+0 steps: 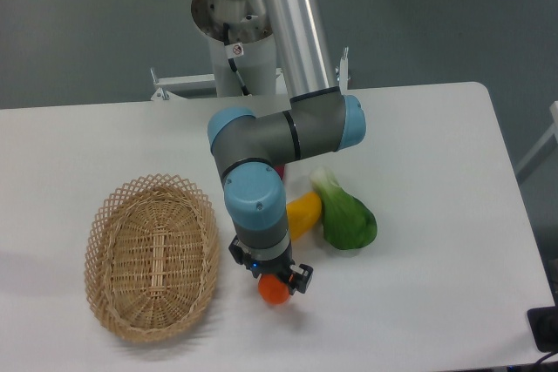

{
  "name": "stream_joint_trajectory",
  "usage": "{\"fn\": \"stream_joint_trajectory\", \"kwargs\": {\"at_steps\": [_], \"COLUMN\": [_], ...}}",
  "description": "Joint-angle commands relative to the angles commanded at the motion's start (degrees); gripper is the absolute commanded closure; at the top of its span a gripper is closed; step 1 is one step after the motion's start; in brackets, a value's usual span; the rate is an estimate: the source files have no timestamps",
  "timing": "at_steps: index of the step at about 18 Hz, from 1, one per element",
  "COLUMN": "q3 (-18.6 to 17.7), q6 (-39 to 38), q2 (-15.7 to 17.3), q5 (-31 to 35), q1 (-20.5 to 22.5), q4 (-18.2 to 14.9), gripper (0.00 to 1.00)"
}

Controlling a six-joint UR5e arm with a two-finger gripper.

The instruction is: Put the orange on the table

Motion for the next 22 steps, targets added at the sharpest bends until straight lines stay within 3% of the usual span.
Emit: {"fn": "stream_joint_trajectory", "kwargs": {"at_steps": [3,10,14,18,21,22], "q3": [0.26,1.84,3.33,10.01,12.91,13.18], "q6": [-0.26,3.51,6.75,8.43,10.89,10.99], "q2": [0.44,2.37,5.79,7.12,9.22,9.49], "q5": [0.00,-0.26,-0.62,-0.79,-4.20,-4.91], "q1": [-0.18,0.09,1.32,2.28,3.77,3.87], "q4": [0.26,0.70,-0.43,-12.02,-18.17,-18.72], "gripper": [0.09,0.01,0.00,0.00,0.00,0.00]}}
